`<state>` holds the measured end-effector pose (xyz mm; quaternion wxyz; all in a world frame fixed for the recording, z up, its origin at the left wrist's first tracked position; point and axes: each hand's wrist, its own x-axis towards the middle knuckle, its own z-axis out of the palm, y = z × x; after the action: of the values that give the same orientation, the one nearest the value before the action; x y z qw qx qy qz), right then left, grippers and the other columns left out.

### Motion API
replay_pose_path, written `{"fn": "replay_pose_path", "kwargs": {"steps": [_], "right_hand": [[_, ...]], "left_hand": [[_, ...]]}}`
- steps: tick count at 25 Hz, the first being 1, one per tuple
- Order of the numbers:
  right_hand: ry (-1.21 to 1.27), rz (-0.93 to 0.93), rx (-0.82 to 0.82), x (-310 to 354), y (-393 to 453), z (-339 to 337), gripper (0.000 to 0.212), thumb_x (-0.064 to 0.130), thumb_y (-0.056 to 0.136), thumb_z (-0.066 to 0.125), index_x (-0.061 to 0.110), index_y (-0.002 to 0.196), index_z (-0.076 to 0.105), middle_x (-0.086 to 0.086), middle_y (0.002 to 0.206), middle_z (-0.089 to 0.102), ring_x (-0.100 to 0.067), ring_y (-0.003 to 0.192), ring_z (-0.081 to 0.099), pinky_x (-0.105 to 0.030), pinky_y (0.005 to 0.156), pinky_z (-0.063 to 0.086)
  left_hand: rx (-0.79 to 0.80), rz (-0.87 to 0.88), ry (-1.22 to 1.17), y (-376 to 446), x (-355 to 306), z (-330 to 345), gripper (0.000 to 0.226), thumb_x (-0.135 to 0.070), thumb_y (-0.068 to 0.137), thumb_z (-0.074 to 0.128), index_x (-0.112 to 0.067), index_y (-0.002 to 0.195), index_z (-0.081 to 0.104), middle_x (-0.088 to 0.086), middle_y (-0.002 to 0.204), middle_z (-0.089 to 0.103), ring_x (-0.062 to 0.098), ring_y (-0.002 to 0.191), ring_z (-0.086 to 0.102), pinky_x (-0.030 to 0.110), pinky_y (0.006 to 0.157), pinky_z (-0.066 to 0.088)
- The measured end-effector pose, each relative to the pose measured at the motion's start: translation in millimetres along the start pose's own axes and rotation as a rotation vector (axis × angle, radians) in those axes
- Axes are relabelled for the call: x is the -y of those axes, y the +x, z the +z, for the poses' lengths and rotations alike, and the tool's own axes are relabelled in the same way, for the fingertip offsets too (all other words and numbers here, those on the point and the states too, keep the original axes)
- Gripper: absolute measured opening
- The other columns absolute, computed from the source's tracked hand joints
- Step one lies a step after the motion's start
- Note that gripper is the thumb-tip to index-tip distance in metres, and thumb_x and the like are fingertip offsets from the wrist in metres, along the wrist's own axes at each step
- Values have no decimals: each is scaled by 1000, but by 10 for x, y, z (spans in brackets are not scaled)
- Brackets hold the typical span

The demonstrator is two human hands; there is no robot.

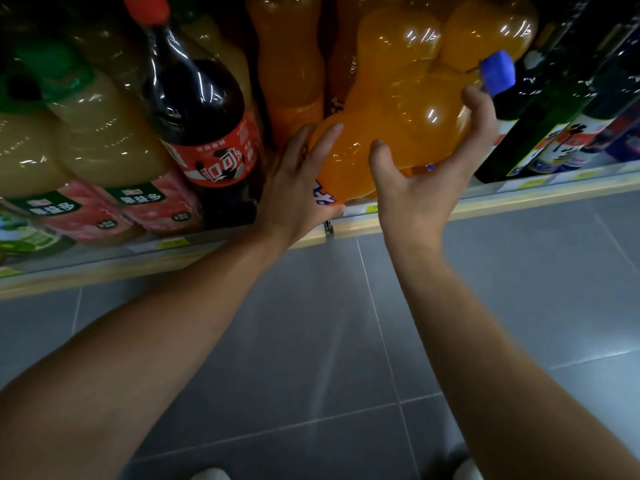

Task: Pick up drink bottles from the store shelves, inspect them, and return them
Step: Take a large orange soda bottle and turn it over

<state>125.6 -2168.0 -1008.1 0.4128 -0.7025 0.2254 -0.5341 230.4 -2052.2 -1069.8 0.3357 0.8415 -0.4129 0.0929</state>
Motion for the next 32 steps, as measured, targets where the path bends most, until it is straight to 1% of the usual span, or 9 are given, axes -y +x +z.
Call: {"fn": "replay_pose_path", "kwargs": {"steps": [6, 9, 16, 18, 20, 23, 27, 30, 32], "right_hand": [[-20, -66, 86, 126, 48, 12, 75, 9, 69, 82, 1, 132, 43, -23, 138, 41, -32, 131, 42, -45, 106, 43], [-50, -134, 132, 234, 110, 83, 74, 7, 65, 84, 0, 129, 46, -26, 135, 45, -31, 128, 44, -27, 108, 39], [-89, -106, 197, 109, -91, 115, 69, 5, 66, 85, -2, 125, 48, -27, 135, 42, -24, 128, 39, -10, 105, 28], [-90, -107, 227, 124, -99, 150, 66, 7, 65, 85, 1, 120, 48, -25, 134, 43, -28, 127, 42, -15, 105, 33], [-72, -117, 250, 121, -39, 189, 70, 11, 64, 86, 10, 119, 42, -18, 131, 43, -31, 125, 45, -36, 105, 43], [-44, -60, 302, 114, 79, 229, 89, 17, 63, 88, 7, 136, 36, -5, 135, 41, -27, 130, 45, -48, 103, 46], [-136, -31, 479, 175, 276, 256, 103, 19, 66, 90, 7, 150, 32, -8, 150, 40, -17, 140, 36, -29, 116, 34], [-185, -103, 642, 275, 478, 344, 104, 19, 65, 91, 10, 151, 33, -5, 152, 38, -5, 136, 31, 1, 105, 21], [-241, -134, 735, 337, 597, 404, 105, 20, 67, 91, 14, 153, 30, -1, 155, 36, -3, 137, 29, 6, 97, 17]], "left_hand": [[-58, -48, -117, -3, -3, 24, 111, -33, 66, 91, -37, 147, 15, 17, 156, 30, 34, 141, 35, 39, 109, 36], [-131, -154, -219, 33, -37, 49, 117, -30, 66, 92, -36, 148, 9, 13, 157, 28, 28, 143, 34, 29, 110, 33], [-81, -219, -243, -108, 53, 92, 115, -25, 68, 91, -35, 152, 13, 10, 156, 28, 25, 140, 36, 29, 105, 38], [-81, -250, -272, -135, 46, 57, 110, -24, 72, 89, -29, 155, 16, 9, 156, 29, 24, 140, 37, 25, 104, 41], [-64, -281, -311, -135, 41, 11, 107, -24, 76, 86, -26, 157, 15, 7, 157, 29, 21, 140, 36, 10, 100, 34], [-47, -325, -369, -123, 18, -48, 104, -26, 80, 82, -32, 157, 12, 1, 159, 27, 11, 138, 34, 1, 93, 27], [-88, -371, -420, -130, -56, -71, 101, -26, 84, 79, -34, 158, 11, -1, 160, 28, 13, 141, 35, 15, 104, 35], [-186, -413, -418, -134, -128, -39, 97, -22, 86, 76, -28, 159, 12, 1, 161, 28, 6, 140, 31, 13, 108, 30], [-228, -435, -388, -136, -176, -17, 90, -19, 89, 72, -22, 159, 14, 2, 162, 27, 5, 140, 28, 10, 108, 26]]}}
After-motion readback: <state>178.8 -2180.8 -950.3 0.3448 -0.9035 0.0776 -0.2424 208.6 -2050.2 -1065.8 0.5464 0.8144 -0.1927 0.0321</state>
